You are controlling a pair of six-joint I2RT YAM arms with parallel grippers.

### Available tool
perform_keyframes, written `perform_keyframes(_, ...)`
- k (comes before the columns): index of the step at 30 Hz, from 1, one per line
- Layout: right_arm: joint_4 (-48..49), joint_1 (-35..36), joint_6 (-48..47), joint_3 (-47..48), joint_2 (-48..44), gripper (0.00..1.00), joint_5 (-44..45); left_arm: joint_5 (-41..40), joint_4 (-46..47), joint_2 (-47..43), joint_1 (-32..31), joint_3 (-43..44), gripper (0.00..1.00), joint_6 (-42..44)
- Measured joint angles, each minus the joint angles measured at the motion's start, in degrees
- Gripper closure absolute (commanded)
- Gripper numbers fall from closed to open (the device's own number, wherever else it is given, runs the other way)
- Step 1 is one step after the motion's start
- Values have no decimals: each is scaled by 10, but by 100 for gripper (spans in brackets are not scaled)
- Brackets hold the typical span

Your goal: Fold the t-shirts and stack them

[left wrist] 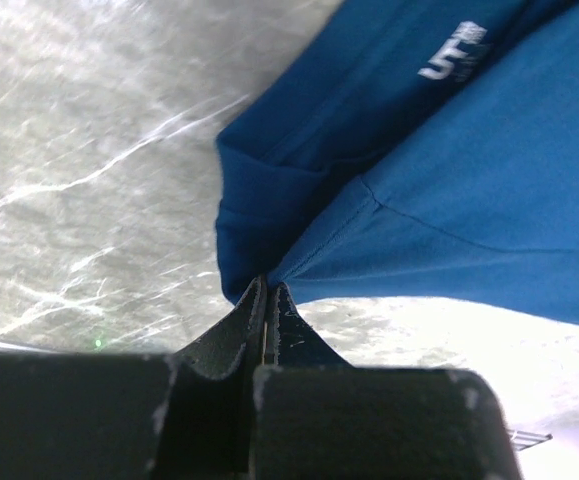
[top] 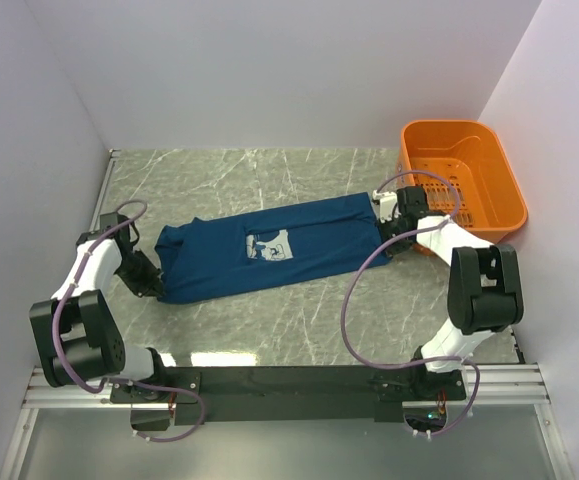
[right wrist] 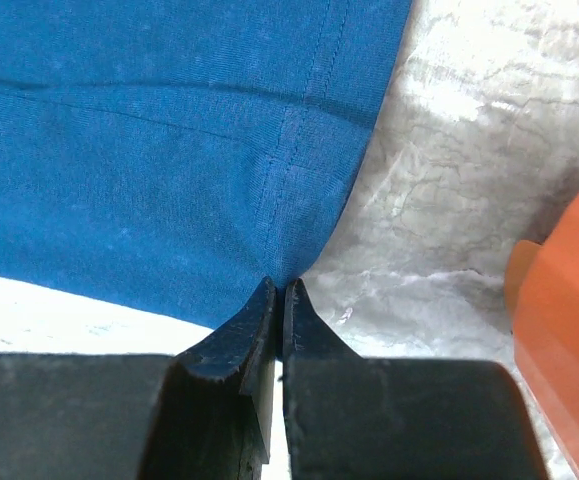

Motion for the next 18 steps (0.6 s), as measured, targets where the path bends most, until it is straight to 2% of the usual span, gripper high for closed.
perform_keyframes(13,-23,-10,-47,-42,-29,96,-13,-20,-4,-22,1,-33,99,-31)
perform_keyframes(18,-27,-14,-55,-54,-32,86,-17,-19,-4,-20,1,-40,99,-31)
